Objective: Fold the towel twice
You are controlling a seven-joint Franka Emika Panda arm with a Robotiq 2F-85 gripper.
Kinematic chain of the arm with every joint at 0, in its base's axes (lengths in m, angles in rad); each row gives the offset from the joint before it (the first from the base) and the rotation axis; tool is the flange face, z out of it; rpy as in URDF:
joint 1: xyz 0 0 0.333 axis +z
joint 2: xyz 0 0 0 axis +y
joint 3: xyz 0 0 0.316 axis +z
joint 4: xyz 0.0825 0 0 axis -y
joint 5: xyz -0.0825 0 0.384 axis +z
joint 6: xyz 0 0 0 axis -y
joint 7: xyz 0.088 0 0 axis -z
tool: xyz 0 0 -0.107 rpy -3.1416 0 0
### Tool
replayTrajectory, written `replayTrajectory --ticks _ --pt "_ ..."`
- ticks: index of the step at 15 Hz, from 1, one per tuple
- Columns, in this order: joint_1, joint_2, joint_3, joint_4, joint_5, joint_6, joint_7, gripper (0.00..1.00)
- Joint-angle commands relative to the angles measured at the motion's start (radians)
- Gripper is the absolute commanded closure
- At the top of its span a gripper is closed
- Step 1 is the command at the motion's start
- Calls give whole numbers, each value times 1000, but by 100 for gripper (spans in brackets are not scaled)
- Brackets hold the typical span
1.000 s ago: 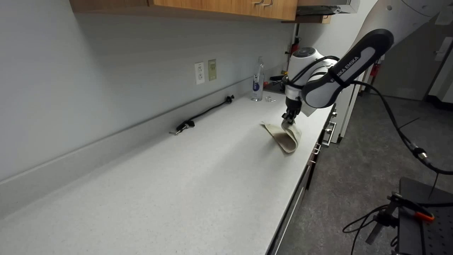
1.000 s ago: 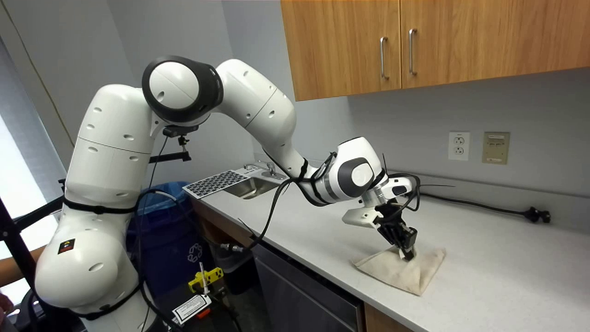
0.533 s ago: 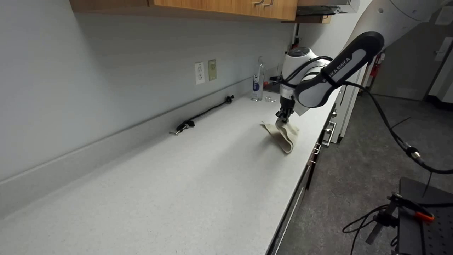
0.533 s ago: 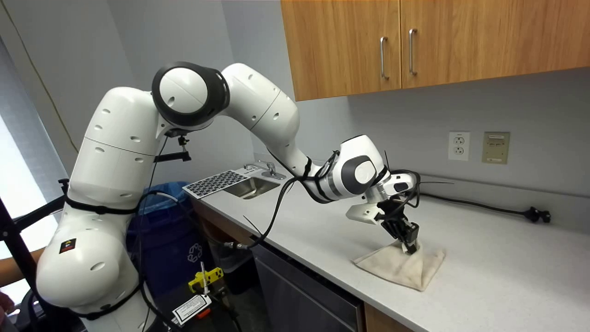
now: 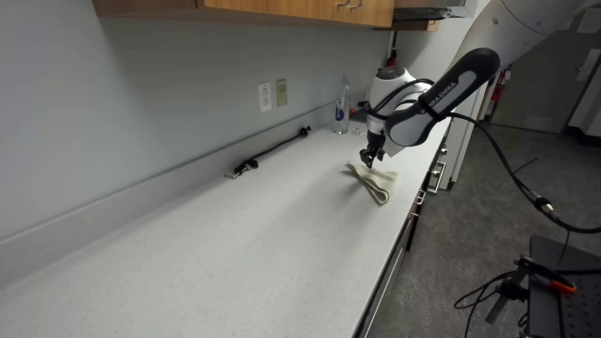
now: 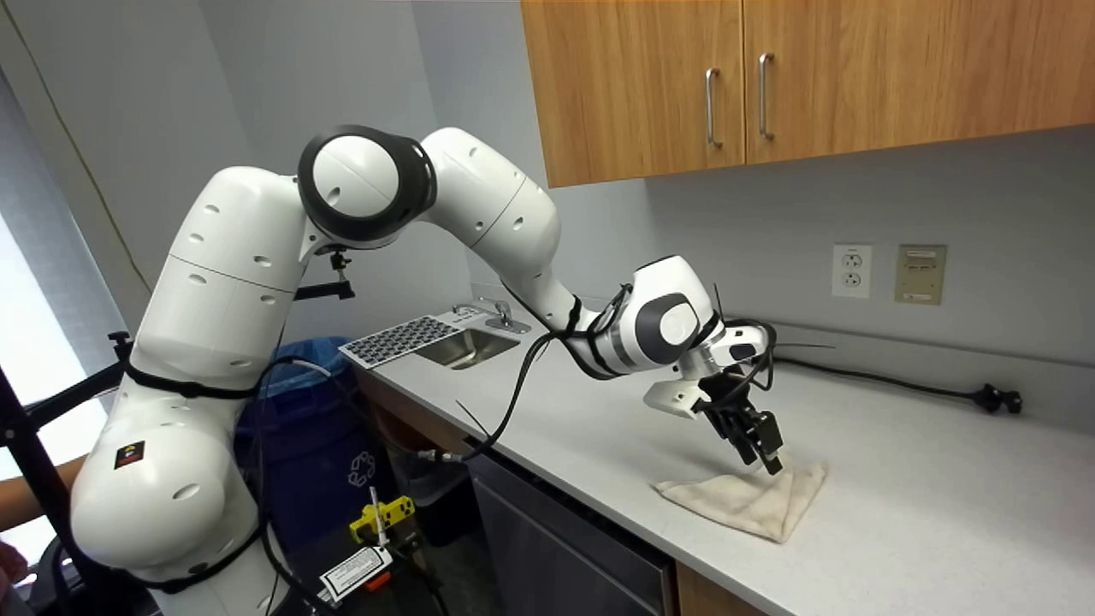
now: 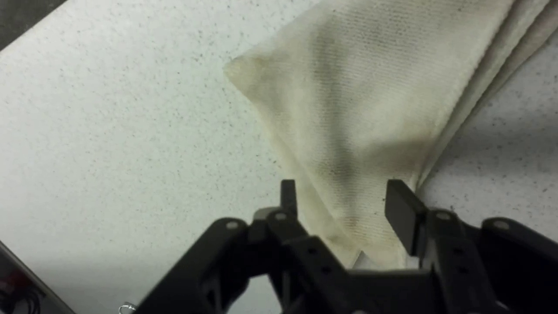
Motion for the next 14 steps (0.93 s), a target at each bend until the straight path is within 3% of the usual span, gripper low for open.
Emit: replayTrajectory --ticks 1,3,9,14 --pt "28 19 -34 21 22 21 29 13" --pt "34 6 -44 4 11 36 36 1" --pt "32 -97 -48 -115 13 29 8 0" --pt "-12 -306 1 -294 43 -20 -101 0"
